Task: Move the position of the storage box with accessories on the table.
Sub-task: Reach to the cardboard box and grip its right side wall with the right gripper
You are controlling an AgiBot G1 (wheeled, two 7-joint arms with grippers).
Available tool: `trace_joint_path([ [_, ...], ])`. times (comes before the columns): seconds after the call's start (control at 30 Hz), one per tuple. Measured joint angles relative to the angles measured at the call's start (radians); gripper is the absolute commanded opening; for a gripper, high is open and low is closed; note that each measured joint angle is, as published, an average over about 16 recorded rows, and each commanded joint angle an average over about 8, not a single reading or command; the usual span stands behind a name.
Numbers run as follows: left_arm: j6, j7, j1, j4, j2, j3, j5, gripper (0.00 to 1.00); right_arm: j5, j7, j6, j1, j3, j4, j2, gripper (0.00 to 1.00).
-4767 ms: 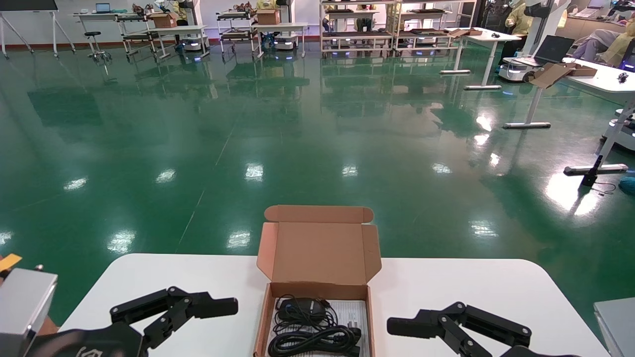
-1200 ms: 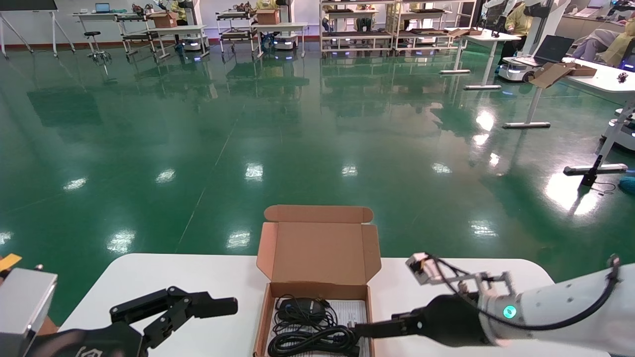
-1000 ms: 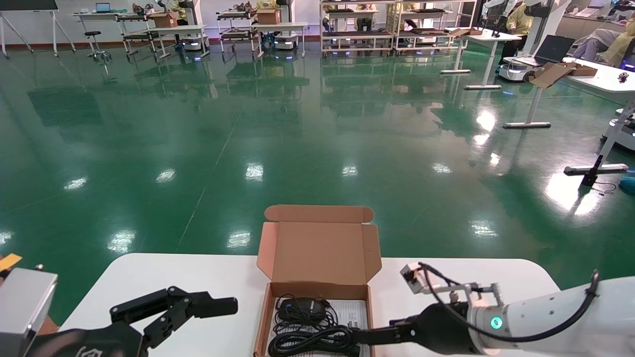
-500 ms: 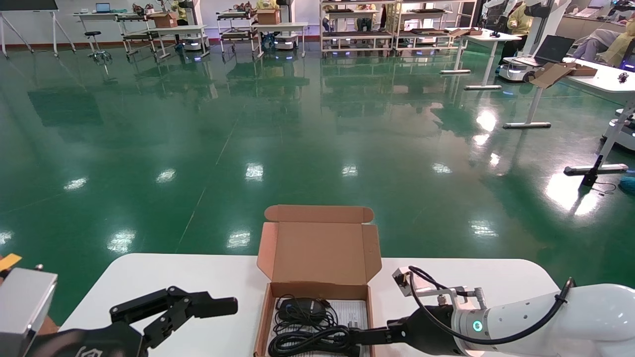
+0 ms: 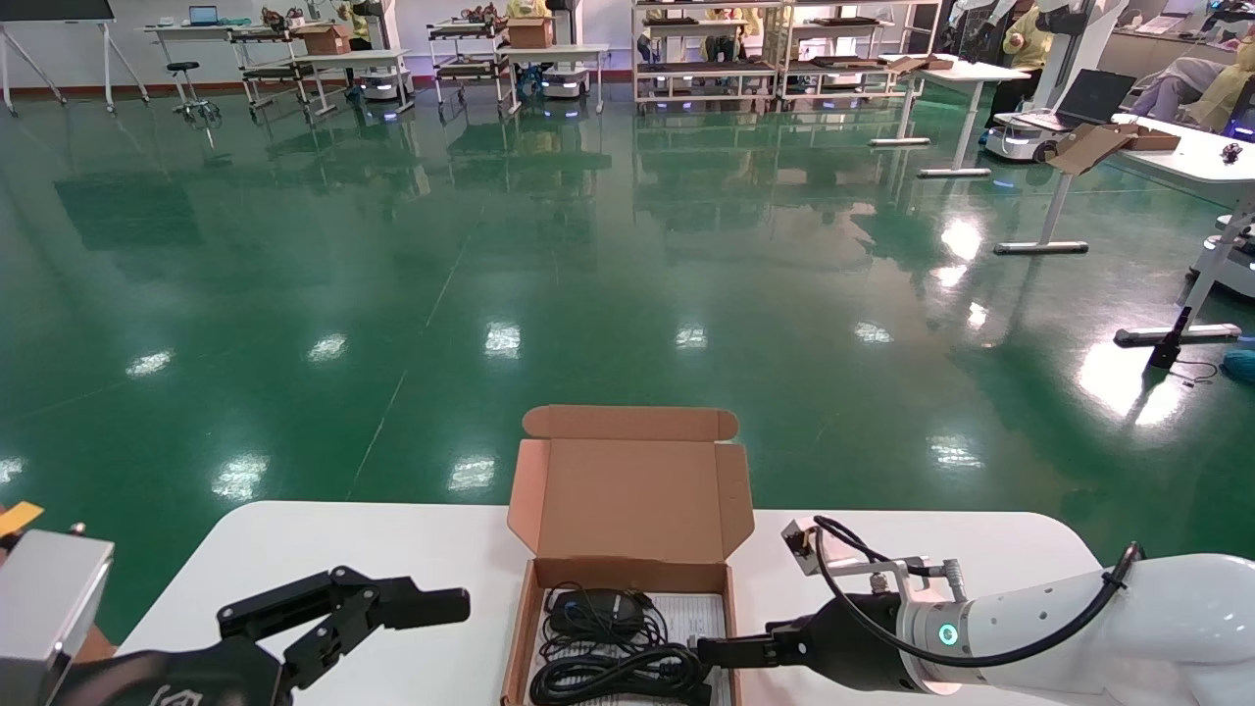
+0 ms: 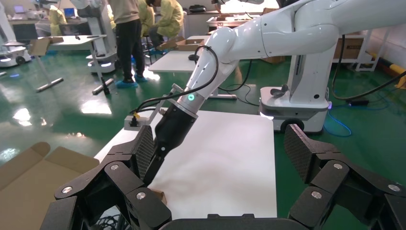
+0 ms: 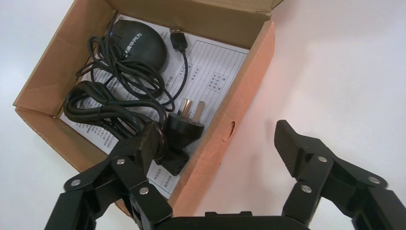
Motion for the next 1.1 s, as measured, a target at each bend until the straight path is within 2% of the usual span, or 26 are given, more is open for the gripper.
trace_joint_path([
  [1.1,0.0,0.0,0.0,0.0,0.0,0.0,0.0,1.0,-0.016,-0.004,-0.03,0.017,-0.013,-0.03,0.002,0.0],
])
